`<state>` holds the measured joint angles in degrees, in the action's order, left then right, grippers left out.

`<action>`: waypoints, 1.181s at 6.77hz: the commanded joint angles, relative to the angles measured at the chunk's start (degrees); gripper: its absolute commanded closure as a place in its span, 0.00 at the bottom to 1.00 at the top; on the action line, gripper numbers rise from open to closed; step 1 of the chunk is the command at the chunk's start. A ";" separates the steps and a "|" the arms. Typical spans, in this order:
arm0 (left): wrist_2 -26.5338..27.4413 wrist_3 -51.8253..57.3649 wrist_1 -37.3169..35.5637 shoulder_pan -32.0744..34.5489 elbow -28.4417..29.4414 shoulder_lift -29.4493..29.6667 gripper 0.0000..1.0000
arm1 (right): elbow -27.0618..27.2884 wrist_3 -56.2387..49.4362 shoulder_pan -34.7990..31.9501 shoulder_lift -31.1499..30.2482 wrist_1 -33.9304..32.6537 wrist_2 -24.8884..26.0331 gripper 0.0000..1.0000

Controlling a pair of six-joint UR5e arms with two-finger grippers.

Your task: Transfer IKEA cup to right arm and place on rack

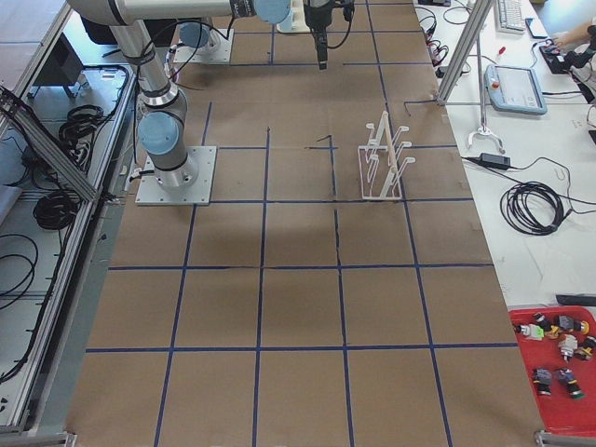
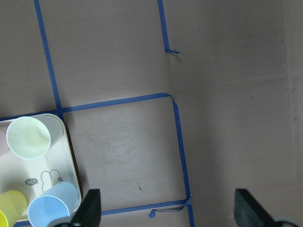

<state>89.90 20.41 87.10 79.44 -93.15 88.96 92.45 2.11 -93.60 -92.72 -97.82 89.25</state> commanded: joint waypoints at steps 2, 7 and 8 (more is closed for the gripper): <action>0.01 10.25 -0.17 -9.64 -0.02 1.48 0.00 | 0.10 0.00 0.00 0.00 0.00 -0.04 0.00; 0.36 7.28 -11.47 -11.57 -8.42 3.42 0.00 | 0.45 0.00 0.00 0.00 0.00 -0.21 0.00; 0.19 7.28 -15.17 -14.11 -12.28 4.11 0.00 | 0.54 0.00 0.00 0.00 0.00 -0.30 0.00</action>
<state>90.18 28.07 76.10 67.71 -101.25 92.46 92.89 2.11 -93.60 -92.73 -97.82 89.05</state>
